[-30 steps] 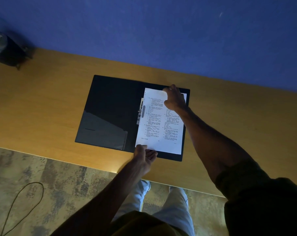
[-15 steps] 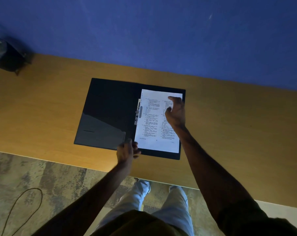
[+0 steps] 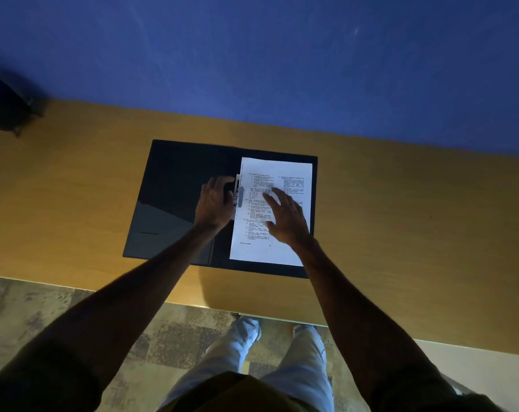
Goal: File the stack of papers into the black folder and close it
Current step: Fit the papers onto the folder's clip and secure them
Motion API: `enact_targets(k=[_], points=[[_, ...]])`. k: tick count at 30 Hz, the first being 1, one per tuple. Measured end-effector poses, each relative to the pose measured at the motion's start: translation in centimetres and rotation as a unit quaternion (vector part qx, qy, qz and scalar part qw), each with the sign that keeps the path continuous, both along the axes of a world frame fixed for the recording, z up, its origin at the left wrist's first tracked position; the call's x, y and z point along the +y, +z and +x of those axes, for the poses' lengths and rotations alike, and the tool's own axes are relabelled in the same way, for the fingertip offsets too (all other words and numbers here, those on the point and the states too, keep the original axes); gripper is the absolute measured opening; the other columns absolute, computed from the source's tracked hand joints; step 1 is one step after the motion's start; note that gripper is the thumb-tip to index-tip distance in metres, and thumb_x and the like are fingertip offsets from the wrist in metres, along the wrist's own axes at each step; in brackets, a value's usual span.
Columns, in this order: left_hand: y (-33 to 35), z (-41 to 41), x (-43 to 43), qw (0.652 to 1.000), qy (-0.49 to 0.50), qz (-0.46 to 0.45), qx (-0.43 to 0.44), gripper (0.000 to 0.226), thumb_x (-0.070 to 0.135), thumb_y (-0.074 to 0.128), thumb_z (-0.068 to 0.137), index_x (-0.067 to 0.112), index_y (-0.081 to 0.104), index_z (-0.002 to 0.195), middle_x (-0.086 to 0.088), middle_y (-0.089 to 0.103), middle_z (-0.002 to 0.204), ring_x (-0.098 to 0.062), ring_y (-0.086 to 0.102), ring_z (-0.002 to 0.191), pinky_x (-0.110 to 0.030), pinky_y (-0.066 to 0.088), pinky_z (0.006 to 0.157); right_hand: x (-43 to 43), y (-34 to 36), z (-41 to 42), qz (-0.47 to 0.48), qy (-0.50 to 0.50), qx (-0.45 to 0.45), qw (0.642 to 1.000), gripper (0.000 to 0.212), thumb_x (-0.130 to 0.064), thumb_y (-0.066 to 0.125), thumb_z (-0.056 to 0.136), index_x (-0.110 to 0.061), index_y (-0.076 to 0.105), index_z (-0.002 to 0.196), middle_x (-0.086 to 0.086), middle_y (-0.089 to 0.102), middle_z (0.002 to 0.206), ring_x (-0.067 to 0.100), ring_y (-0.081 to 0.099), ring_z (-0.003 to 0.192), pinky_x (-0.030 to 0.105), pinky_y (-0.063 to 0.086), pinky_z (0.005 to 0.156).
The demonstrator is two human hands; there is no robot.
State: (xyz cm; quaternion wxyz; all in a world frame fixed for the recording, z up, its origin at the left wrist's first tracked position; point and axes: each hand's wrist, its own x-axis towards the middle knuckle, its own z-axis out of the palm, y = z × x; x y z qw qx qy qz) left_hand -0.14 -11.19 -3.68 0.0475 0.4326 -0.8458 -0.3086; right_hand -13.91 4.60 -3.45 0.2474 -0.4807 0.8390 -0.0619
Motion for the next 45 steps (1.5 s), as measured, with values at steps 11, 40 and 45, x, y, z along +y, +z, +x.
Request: enact_targets(k=[11,40,45], points=[[-0.9,-2.6,-2.2,0.996,-0.029,0.079,-0.030,0.060,0.003,0.043,0.109,0.011,0.039,0.168,-0.014,0.045,0.171,-0.036,0.038,0.161,-0.049,0.033,0.133,0.1,-0.4,0.2,-0.001,-0.006,0.004,1.000,0.080,-0.035,0.071,0.102,-0.024,0.030,0.170,0.001,0.014,0.181,0.023,0.019,0.168,0.050,0.026,0.136],[-0.5,1.8,0.9,0.992,0.023,0.109,0.067,0.057,0.033,0.067,0.104,-0.004,0.062,0.148,-0.023,0.065,0.146,-0.040,0.059,0.141,-0.053,0.048,0.117,0.3,-0.5,0.3,-0.002,-0.016,-0.001,1.000,0.079,-0.037,0.069,0.103,-0.028,0.029,0.170,-0.002,0.012,0.181,0.021,0.015,0.170,0.045,0.021,0.138],[-1.9,3.3,0.9,0.990,0.036,0.102,-0.091,0.083,0.056,0.055,0.107,0.027,0.019,0.175,-0.011,-0.009,0.184,-0.034,-0.010,0.173,-0.061,0.003,0.138,0.3,-0.6,0.3,-0.001,-0.016,-0.005,1.000,0.079,-0.037,0.068,0.104,-0.028,0.027,0.171,-0.002,0.010,0.182,0.021,0.013,0.170,0.045,0.020,0.138]])
